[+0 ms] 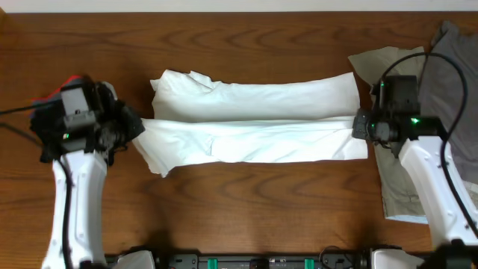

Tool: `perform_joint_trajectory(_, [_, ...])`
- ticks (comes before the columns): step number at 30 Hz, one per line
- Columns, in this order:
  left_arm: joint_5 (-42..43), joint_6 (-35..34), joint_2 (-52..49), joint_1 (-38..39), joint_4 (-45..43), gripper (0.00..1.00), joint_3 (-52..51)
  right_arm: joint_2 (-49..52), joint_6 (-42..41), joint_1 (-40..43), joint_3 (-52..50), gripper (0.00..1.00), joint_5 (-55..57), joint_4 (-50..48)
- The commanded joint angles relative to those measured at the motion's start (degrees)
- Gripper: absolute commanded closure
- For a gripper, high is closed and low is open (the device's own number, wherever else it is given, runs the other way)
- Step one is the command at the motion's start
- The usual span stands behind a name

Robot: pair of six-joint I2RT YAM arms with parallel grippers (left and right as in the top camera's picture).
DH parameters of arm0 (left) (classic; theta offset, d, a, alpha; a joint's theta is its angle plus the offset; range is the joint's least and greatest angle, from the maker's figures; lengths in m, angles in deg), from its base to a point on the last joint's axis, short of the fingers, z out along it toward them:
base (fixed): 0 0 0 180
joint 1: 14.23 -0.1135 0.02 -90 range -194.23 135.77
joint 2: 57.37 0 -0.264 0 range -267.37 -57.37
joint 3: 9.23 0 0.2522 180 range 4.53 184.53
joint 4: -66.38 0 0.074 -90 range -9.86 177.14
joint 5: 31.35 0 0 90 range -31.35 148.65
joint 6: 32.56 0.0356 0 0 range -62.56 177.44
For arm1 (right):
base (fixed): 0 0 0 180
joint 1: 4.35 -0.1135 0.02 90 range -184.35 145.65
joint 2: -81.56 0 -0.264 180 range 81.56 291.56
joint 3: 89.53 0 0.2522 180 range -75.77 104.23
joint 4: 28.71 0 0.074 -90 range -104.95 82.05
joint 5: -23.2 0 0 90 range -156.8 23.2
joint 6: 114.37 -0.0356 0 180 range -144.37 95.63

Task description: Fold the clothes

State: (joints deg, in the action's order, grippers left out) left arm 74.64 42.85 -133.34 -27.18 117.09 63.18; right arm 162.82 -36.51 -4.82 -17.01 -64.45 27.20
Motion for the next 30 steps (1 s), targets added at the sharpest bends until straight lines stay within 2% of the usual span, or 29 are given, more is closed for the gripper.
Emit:
perform_joint_trajectory(1, [0.2,0.4,-3.7,0.2,-2.7,0.94,1.2,3.5,1.5,-0.1,0.7,0.99,0.6,-1.8])
perform_joint_trajectory(14, [0.4,0.4,-12.8,3.7,-10.5,0.93,1.2,12.2,1.5,-0.3,0.7,0.97,0.9,-12.6])
perform_joint_trajectory(15, [0.4,0.4,-12.8,3.7,-10.6,0.78,1.2,12.3,1.5,-0.3,0.7,0.89,1.0,-13.2])
perform_joint_trajectory(16, [0.4,0.4,-12.8,3.7,-10.8,0.54,1.2,12.4,1.5,-0.3,0.7,0.80,2.0,-13.7])
perform_joint_trajectory(17, [0.3,0.4,-12.7,3.7,-10.7,0.35,1.2,12.4,1.5,-0.3,0.7,0.76,2.8,-13.9])
perform_joint_trajectory(19, [0.4,0.4,-12.6,3.7,-10.0,0.28,1.2,12.4,1.5,-0.3,0.7,0.71,4.4,-13.9])
perform_joint_trajectory(22, [0.5,0.5,-11.9,3.7,-7.2,0.25,1.2,12.4,1.5,-0.3,0.7,0.68,5.2,-12.7])
perform_joint_trajectory(30, [2.6,1.3,-10.4,3.8,8.5,0.26,1.1,12.4,4.2,-0.3,0.7,0.75,-3.0,-9.1])
